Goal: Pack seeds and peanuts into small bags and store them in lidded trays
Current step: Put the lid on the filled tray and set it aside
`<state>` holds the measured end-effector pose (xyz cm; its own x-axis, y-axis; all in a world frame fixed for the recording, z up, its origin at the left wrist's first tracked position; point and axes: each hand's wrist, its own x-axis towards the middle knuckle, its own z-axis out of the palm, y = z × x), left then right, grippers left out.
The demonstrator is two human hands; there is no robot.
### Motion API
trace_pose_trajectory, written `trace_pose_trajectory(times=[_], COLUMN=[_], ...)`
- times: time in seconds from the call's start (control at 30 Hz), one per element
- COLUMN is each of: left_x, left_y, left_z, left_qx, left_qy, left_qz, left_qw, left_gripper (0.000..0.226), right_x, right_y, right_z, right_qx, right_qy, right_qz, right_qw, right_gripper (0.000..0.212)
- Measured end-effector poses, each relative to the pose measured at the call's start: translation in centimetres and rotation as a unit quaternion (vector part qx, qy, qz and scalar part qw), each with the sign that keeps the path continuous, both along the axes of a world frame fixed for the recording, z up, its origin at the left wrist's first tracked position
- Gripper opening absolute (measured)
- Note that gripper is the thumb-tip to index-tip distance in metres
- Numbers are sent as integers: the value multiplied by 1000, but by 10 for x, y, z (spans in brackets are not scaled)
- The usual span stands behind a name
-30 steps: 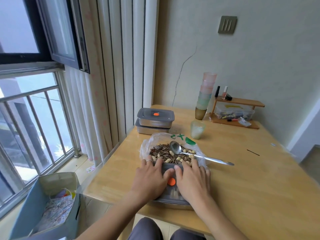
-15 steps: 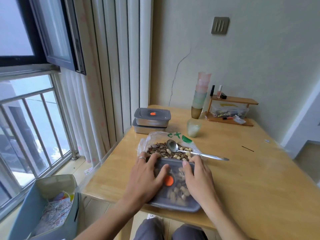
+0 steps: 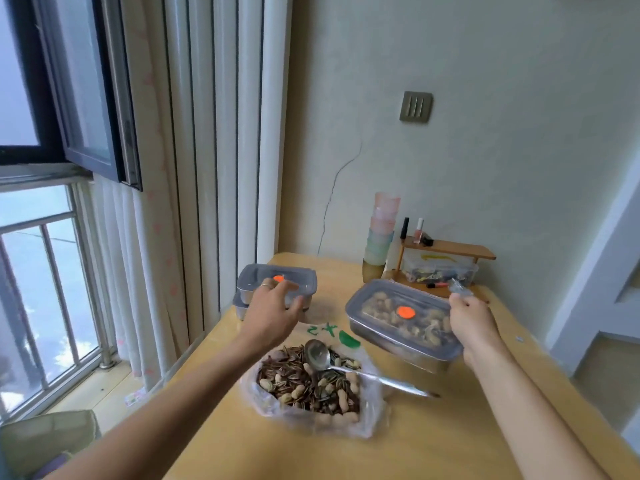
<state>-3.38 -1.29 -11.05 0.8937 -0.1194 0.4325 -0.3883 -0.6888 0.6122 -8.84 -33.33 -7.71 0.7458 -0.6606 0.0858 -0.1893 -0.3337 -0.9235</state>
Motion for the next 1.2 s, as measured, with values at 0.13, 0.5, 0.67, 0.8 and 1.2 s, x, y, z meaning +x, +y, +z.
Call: trace_pose_trajectory(times=[0.13, 0.5, 0.67, 0.8, 1.2], left_x=[56, 102, 108, 106, 16], left_y=[19, 32, 31, 33, 50], left_z=[-20, -42, -38, -41, -16], left_qx=[162, 197, 202, 201, 236], left_qy=[-4, -132, -152, -166, -204], left_qz=[40, 49, 43, 38, 16], left_qw=[986, 970, 966, 965, 950], left_gripper=[55, 31, 30, 36, 35], right_x=[40, 50, 67, 67, 21], right_y=[-57, -76, -74, -80, 31], right_z=[-26, -82, -91, -101, -13], right_qx=[53, 123, 53, 25, -191], right_qy=[39, 68, 116, 174, -130], right_qz=[-78, -212, -237, -224, -19], right_qw=[995, 967, 963, 959, 973], right_gripper=[43, 41, 39, 42, 20])
